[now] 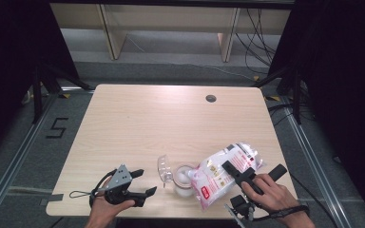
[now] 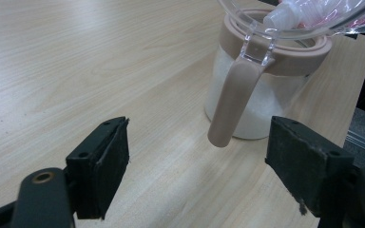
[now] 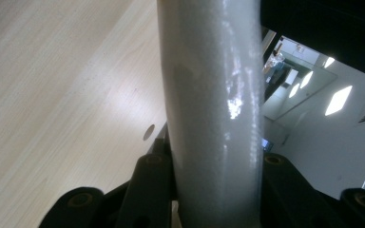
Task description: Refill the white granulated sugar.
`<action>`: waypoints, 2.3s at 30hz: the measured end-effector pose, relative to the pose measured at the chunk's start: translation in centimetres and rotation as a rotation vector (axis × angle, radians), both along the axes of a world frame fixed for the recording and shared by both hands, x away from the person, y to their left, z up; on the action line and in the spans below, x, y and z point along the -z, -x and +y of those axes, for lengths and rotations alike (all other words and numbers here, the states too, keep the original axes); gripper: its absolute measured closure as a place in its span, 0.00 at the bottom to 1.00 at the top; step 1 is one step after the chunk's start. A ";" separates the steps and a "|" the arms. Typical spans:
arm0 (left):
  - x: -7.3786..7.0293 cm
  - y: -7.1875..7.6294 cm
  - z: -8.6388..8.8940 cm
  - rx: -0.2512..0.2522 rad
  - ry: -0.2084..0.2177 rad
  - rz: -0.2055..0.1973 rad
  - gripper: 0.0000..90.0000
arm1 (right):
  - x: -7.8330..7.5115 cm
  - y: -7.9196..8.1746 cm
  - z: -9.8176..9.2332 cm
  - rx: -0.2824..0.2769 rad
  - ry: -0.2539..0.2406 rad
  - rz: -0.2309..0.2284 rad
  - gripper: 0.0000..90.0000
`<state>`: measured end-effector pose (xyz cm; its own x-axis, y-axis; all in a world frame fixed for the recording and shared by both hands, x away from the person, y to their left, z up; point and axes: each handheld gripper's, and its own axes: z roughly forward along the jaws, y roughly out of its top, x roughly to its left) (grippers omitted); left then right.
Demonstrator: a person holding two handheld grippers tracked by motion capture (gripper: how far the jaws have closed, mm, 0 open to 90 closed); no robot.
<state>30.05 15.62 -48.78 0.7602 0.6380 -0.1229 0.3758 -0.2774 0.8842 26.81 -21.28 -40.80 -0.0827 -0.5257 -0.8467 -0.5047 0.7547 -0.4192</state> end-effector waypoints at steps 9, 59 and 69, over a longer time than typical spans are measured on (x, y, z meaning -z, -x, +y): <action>0.0 -0.1 0.1 0.014 -0.012 -0.015 0.24 | 0.1 0.0 0.0 0.007 -0.008 0.010 0.84; 0.0 -0.1 0.0 0.012 -0.003 -0.009 0.24 | -0.4 0.5 0.2 0.011 0.032 -0.029 0.84; 0.0 0.0 0.0 -0.004 0.004 0.004 0.24 | -0.4 0.4 0.1 0.004 0.007 -0.016 0.84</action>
<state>30.02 15.59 -48.79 0.7569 0.6408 -0.1284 0.3805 -0.2723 0.8838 26.37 -21.13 -40.40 -0.0714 -0.5313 -0.8442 -0.4945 0.7539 -0.4326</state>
